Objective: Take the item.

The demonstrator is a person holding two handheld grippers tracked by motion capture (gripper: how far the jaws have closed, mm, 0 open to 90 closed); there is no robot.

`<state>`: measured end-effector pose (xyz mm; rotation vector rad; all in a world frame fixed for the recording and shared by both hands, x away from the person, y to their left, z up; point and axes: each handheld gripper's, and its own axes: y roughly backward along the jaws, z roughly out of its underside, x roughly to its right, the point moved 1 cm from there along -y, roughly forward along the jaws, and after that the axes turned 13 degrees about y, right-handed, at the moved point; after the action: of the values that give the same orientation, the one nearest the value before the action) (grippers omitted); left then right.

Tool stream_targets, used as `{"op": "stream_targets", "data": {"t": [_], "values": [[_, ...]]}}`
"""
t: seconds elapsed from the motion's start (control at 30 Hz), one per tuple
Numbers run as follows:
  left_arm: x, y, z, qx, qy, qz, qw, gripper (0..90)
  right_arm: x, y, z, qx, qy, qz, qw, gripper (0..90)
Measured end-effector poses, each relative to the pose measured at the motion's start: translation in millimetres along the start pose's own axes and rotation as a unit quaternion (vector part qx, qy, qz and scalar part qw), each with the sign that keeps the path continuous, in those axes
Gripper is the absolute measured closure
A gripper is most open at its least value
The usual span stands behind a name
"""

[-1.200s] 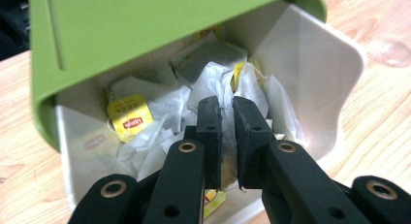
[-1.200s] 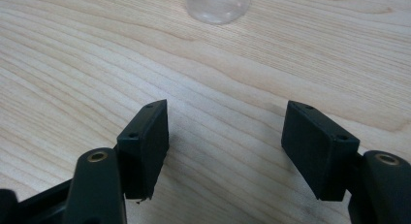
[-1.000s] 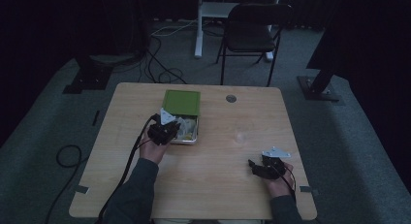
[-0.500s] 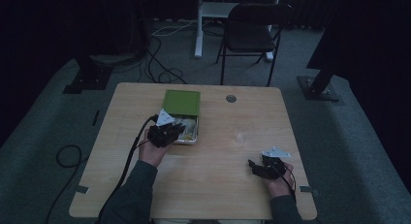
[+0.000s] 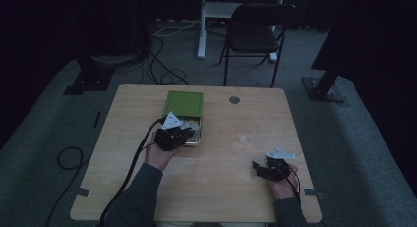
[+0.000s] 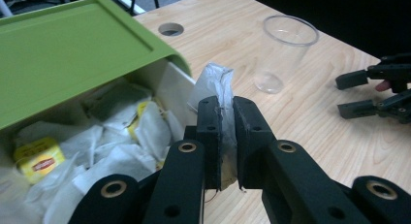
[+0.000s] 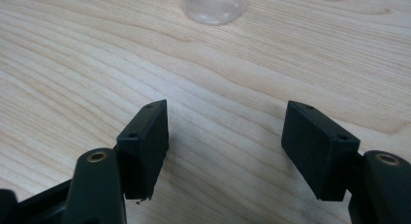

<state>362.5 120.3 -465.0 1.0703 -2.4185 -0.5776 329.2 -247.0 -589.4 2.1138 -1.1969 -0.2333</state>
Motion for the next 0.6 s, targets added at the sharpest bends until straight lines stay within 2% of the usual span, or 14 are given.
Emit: {"op": "stream_targets", "data": {"t": [0.3, 0.33, 0.6], "values": [[14.2, -10.1, -7.3, -0.005, -0.014, 0.008, 0.9998, 83.5, 3.0, -1.7, -1.0, 0.000, 0.001, 0.000, 1.0000, 33.0], [19.8, -14.3, -10.3, -0.007, -0.020, 0.012, 0.9997, 83.5, 3.4, -1.9, -1.1, -0.001, 0.002, 0.000, 1.0000, 33.0], [31.5, -26.2, -15.3, -0.009, -0.027, 0.025, 0.9993, 83.5, 4.2, -2.6, -1.6, -0.001, 0.001, 0.000, 1.0000, 33.0]]}}
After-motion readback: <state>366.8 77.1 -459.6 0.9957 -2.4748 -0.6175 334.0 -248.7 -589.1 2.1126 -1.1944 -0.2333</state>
